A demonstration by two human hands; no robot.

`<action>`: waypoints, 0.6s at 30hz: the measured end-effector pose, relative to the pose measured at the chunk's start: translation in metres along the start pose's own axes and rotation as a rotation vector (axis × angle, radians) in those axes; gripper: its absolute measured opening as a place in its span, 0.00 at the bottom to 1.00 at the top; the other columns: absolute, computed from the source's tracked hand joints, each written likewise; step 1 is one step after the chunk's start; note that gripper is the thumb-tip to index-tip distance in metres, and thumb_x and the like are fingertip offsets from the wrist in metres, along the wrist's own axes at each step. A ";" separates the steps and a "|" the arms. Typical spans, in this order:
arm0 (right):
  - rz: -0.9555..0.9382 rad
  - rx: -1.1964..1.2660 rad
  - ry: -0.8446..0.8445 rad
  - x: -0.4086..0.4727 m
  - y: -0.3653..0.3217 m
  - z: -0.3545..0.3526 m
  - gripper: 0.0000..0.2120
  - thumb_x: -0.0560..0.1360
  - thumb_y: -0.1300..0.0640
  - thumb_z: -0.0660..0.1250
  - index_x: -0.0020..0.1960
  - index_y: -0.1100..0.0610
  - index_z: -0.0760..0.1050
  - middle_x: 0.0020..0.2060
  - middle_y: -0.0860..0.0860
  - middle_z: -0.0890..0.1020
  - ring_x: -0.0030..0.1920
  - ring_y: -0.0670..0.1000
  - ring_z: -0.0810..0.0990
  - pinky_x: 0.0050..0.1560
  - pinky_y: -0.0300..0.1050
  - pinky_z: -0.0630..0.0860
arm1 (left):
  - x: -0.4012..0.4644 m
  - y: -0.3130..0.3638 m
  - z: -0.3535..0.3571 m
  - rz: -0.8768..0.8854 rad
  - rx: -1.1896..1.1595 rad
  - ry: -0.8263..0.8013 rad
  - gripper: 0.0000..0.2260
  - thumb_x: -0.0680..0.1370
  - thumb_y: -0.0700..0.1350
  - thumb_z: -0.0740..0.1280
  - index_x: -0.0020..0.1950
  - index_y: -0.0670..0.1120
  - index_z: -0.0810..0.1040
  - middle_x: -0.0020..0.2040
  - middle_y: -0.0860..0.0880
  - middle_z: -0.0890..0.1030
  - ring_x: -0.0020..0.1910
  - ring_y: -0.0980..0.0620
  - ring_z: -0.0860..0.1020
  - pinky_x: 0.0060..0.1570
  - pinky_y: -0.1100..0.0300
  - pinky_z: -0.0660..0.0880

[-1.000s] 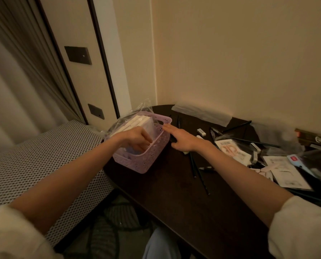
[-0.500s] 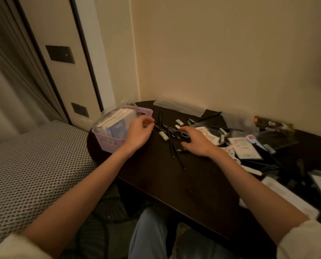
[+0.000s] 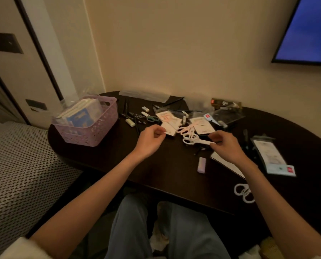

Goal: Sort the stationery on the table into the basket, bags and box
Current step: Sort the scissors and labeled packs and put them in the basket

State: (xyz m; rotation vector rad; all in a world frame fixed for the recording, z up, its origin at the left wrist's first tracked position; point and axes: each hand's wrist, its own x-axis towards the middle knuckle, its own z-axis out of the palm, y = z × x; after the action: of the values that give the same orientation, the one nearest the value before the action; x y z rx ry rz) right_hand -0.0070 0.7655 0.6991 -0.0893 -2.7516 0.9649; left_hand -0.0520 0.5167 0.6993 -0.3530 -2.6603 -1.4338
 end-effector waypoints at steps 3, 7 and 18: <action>0.055 -0.020 0.034 -0.011 0.020 -0.010 0.11 0.72 0.66 0.70 0.54 0.61 0.78 0.51 0.57 0.81 0.54 0.54 0.79 0.52 0.43 0.72 | -0.004 0.006 0.020 0.004 -0.001 -0.062 0.09 0.78 0.40 0.67 0.57 0.44 0.79 0.52 0.48 0.82 0.51 0.53 0.80 0.49 0.64 0.74; 0.144 -0.175 -0.024 -0.020 0.042 -0.014 0.18 0.68 0.58 0.75 0.56 0.58 0.75 0.56 0.57 0.77 0.56 0.54 0.75 0.52 0.44 0.72 | -0.007 0.012 0.041 0.009 0.000 -0.130 0.09 0.78 0.39 0.67 0.57 0.45 0.79 0.53 0.48 0.82 0.52 0.54 0.80 0.51 0.64 0.75; 0.197 -0.347 -0.183 -0.016 0.052 -0.013 0.30 0.66 0.49 0.77 0.64 0.54 0.69 0.65 0.55 0.70 0.66 0.57 0.67 0.64 0.53 0.67 | -0.010 0.014 0.070 -0.017 0.050 -0.218 0.10 0.78 0.38 0.66 0.59 0.46 0.78 0.55 0.49 0.81 0.54 0.55 0.78 0.51 0.65 0.74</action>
State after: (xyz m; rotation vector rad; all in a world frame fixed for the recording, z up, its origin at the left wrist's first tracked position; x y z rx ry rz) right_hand 0.0107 0.8115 0.6735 -0.3502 -3.1005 0.5483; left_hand -0.0368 0.5807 0.6702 -0.5102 -2.8701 -1.4046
